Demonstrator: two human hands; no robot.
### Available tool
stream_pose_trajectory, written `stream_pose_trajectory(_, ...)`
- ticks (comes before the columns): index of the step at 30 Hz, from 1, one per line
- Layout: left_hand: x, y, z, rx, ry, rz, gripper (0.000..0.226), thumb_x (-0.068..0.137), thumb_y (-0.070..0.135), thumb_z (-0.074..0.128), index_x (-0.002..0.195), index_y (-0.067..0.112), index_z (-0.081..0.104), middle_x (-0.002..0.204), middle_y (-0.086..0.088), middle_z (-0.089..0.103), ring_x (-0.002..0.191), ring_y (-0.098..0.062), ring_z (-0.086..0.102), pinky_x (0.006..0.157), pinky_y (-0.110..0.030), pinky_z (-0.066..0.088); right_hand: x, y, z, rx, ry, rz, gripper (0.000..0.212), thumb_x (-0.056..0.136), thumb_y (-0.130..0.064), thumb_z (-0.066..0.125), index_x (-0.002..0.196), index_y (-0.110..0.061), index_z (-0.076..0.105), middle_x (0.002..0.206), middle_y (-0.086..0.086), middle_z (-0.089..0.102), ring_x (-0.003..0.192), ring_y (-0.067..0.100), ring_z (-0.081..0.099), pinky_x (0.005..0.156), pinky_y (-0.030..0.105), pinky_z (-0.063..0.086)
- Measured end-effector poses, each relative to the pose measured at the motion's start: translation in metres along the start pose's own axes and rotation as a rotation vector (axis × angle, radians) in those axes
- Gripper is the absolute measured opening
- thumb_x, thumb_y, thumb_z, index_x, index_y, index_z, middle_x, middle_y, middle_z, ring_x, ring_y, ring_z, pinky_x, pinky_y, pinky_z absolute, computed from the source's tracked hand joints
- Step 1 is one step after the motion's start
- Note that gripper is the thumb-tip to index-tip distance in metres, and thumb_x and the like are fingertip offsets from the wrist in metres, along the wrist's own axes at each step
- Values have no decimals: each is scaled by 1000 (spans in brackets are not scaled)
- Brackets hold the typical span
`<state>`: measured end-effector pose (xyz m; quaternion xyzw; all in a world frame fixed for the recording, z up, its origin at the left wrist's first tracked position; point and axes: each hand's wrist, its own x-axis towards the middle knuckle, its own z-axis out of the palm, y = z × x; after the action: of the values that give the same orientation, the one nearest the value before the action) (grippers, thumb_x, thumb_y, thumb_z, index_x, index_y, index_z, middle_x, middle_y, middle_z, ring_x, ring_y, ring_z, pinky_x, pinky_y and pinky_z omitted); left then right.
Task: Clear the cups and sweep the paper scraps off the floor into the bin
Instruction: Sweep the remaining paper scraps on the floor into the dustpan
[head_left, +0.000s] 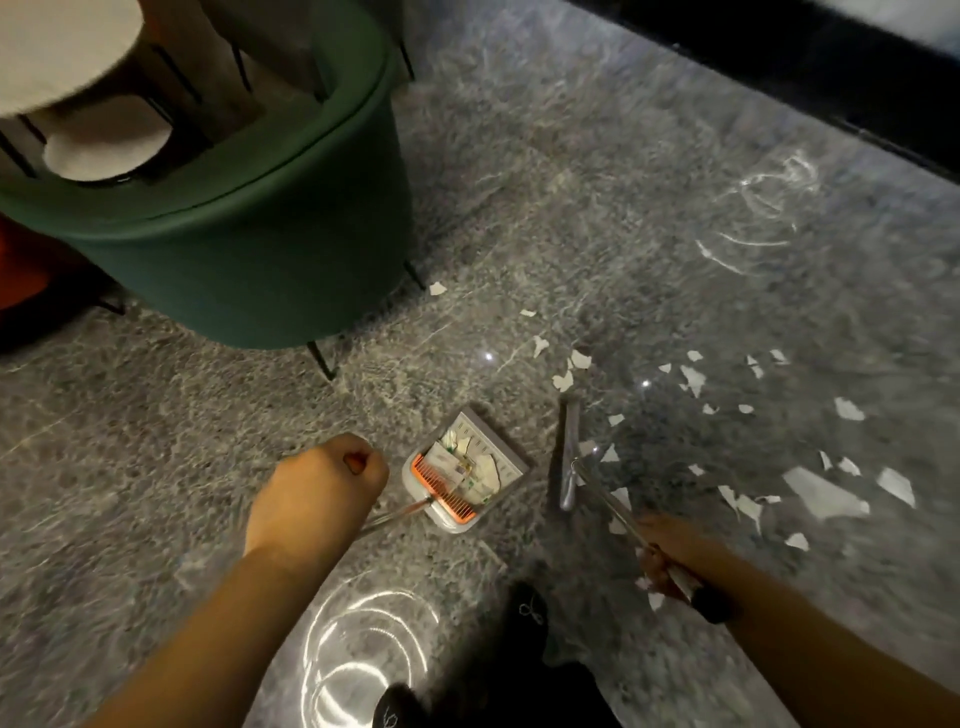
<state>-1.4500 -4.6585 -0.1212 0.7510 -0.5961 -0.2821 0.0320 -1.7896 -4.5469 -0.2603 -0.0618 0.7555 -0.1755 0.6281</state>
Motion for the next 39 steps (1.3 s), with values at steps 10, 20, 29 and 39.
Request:
stream_pose_trajectory(10, 41, 54, 2, 7, 14, 119, 22, 89, 41, 56, 68, 36, 62, 75, 3, 67, 75, -26, 61, 67, -34, 52, -27, -27, -30, 272, -28, 11, 17, 101, -4, 35, 96, -4, 52, 52, 5, 37, 31, 10, 35, 32, 16, 31)
stream_pose_trajectory(20, 133, 58, -36, 67, -51, 188, 23, 87, 39, 56, 66, 34, 60, 69, 4, 64, 69, -22, 60, 61, -29, 44, -20, -123, 33, 332, -3, -83, 22, 102, -9, 35, 101, -15, 56, 57, 7, 38, 35, 10, 35, 33, 15, 28)
stream_pose_trajectory(29, 229, 64, -82, 122, -96, 246, 18, 86, 38, 59, 70, 35, 65, 69, 7, 64, 68, -14, 59, 59, -28, 44, 27, -210, 94, 464, -71, -70, 29, 103, -12, 37, 129, -19, 47, 53, 5, 39, 32, 9, 36, 32, 16, 30)
stream_pose_trajectory(39, 304, 100, -83, 127, -146, 220, 16, 85, 48, 64, 71, 43, 62, 73, 16, 66, 76, -10, 62, 70, -33, 55, 68, -308, 104, 359, -179, -97, 29, 101, -10, 40, 129, -13, 49, 53, 4, 42, 31, 8, 38, 34, 13, 31)
